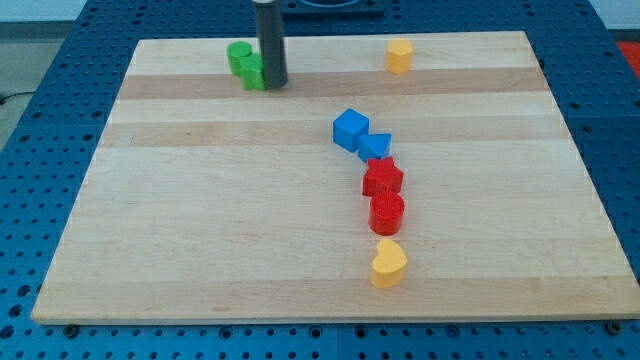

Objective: Move the yellow hexagon diagonally to the top right side of the blue cube

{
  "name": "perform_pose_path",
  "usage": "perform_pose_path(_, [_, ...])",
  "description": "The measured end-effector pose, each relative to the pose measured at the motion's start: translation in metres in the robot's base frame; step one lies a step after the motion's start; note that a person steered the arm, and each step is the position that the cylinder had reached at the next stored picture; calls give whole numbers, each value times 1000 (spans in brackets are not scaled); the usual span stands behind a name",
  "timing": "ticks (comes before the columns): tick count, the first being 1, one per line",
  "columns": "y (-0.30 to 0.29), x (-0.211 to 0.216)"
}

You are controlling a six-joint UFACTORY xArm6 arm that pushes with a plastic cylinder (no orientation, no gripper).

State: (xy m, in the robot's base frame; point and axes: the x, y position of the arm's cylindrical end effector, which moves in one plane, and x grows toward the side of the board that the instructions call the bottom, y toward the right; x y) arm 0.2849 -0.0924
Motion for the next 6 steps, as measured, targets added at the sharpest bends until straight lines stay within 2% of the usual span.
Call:
perform_pose_path(1, [66,-16])
perform_pose_path(2, [90,-62])
perform_pose_path(4, [201,-79])
perform_pose_path(5, [189,-67])
perform_pose_path(6, [138,-34])
